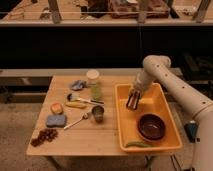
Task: Wipe tray with eraser
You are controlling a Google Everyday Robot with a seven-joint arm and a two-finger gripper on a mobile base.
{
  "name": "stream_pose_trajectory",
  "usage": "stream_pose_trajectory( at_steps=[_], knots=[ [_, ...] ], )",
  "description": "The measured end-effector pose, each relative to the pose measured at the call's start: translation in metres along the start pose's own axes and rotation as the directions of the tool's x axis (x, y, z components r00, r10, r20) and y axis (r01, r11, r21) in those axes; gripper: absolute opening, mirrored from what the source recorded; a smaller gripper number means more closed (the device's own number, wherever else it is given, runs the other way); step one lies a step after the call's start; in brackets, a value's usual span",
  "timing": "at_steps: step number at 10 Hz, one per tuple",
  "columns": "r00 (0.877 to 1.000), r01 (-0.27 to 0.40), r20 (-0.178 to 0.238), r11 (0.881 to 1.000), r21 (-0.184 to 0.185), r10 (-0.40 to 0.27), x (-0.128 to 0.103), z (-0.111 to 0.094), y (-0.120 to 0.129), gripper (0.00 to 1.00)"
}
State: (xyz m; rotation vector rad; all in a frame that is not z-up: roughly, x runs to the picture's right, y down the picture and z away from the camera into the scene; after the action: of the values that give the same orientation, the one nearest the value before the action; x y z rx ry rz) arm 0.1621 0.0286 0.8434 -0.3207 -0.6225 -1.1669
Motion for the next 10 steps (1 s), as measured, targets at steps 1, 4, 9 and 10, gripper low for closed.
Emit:
stream_pose_trajectory(
  at_steps=[1,4,9,10],
  knots=[
    [1.0,0.027,0.001,1.0,0.012,-0.027,-0.013,0.0,-0.016,0.0],
    [0.997,0.08,0.002,0.996,0.034,-0.08,-0.036,-0.004,-0.034,0.0],
    [0.997,0.078,0.01,0.997,0.004,-0.078,-0.05,0.001,0.006,0.0],
    [0.997,0.072,0.01,0.997,-0.007,-0.072,-0.048,0.004,0.012,0.0]
  ],
)
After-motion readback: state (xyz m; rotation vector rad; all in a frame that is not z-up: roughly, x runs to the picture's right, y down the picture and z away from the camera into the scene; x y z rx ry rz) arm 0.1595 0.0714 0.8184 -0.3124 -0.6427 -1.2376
